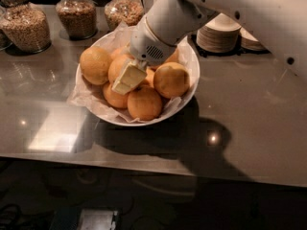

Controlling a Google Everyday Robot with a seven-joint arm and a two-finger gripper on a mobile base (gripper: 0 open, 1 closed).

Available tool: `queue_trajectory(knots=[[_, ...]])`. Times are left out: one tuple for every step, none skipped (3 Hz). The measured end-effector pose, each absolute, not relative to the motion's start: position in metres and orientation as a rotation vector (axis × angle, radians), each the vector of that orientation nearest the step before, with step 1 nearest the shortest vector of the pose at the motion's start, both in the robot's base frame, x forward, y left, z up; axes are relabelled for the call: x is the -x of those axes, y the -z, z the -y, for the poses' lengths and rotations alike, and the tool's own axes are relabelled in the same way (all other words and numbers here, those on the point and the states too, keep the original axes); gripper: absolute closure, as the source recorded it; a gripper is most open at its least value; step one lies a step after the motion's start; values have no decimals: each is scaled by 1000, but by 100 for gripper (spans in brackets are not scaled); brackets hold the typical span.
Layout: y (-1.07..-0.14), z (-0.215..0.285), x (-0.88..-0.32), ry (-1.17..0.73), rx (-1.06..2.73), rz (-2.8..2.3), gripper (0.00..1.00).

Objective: Pick orange from white bowl

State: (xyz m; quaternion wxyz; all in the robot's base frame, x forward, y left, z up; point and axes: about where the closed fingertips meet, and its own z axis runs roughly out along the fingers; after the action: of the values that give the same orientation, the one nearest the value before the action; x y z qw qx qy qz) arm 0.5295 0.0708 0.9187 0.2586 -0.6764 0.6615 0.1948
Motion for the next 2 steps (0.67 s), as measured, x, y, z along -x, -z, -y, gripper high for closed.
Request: queue_trajectory(knots=[[-933, -68, -528, -636, 1813, -1708, 100], [-974, -36, -527, -820, 1744, -1468, 100]])
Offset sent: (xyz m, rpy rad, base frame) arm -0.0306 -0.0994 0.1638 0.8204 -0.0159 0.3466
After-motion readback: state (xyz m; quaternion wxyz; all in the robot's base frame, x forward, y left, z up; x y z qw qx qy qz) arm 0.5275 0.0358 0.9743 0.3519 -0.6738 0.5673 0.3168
